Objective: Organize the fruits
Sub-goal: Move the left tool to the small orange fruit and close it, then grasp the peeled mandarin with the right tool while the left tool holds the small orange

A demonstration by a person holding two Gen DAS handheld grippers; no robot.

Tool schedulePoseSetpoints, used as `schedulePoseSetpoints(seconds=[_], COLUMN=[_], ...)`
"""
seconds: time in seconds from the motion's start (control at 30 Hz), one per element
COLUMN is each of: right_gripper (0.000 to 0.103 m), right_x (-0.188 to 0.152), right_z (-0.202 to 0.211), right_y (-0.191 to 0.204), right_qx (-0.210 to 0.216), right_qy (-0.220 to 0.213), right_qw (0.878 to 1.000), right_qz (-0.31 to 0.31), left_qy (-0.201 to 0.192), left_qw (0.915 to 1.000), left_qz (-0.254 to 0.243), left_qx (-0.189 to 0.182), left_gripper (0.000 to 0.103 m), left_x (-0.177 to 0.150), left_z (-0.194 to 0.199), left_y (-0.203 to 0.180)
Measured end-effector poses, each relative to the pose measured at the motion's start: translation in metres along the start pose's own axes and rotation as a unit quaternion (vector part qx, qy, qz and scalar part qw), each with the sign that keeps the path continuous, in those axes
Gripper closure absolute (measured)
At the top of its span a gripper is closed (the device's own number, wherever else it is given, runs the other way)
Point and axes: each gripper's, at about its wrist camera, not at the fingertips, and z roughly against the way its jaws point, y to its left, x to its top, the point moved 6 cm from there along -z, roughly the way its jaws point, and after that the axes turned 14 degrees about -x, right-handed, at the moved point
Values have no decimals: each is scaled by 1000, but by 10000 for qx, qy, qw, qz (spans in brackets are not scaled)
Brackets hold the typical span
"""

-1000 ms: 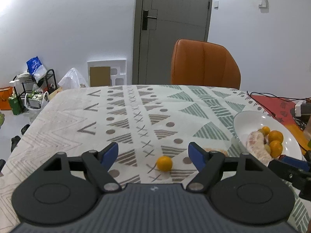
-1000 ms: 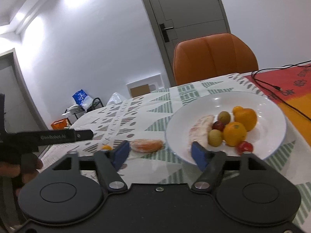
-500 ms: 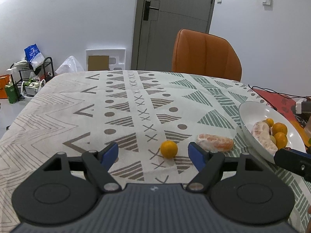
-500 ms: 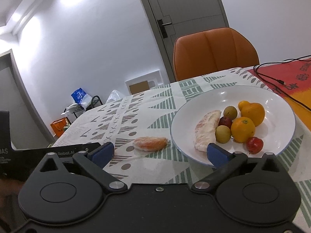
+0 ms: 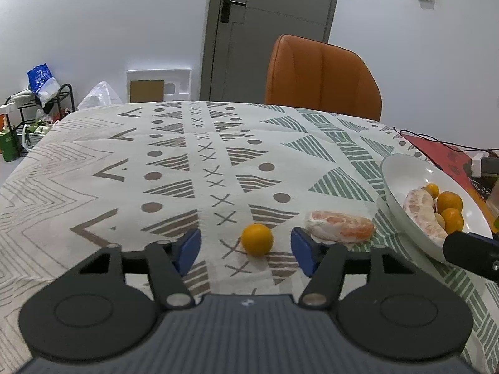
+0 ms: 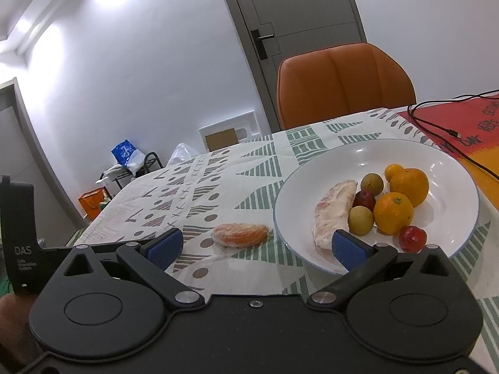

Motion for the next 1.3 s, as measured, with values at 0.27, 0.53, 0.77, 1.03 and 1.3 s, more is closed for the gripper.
schedulePoseSetpoints(seconds=[0.27, 0.53, 0.77, 1.03, 1.3], right_gripper=[1, 13, 21, 21, 23], right_x=[2, 0, -3, -5, -7], right_z=[-3, -8, -22, -44, -60], right_y=[5, 29, 50, 66, 79], right_qx=[31, 237, 356, 131, -122], right_qy=[21, 68, 290, 418, 573], right_qw=[10000, 9993, 9979, 9960, 9922], right_qz=[6, 275, 451, 781, 1096], left_qy=[166, 42, -69, -227, -317], left_qw=[9998, 9999, 9997, 9989, 9978], left_qz=[70, 149, 240, 383, 555], left_qx=[-48, -60, 4, 118, 194], left_gripper=[81, 81, 81, 81, 81], left_x=[-4, -1, 3, 8, 7], left_z=[-9, 7, 19, 33, 43], left_y=[3, 13, 26, 44, 62])
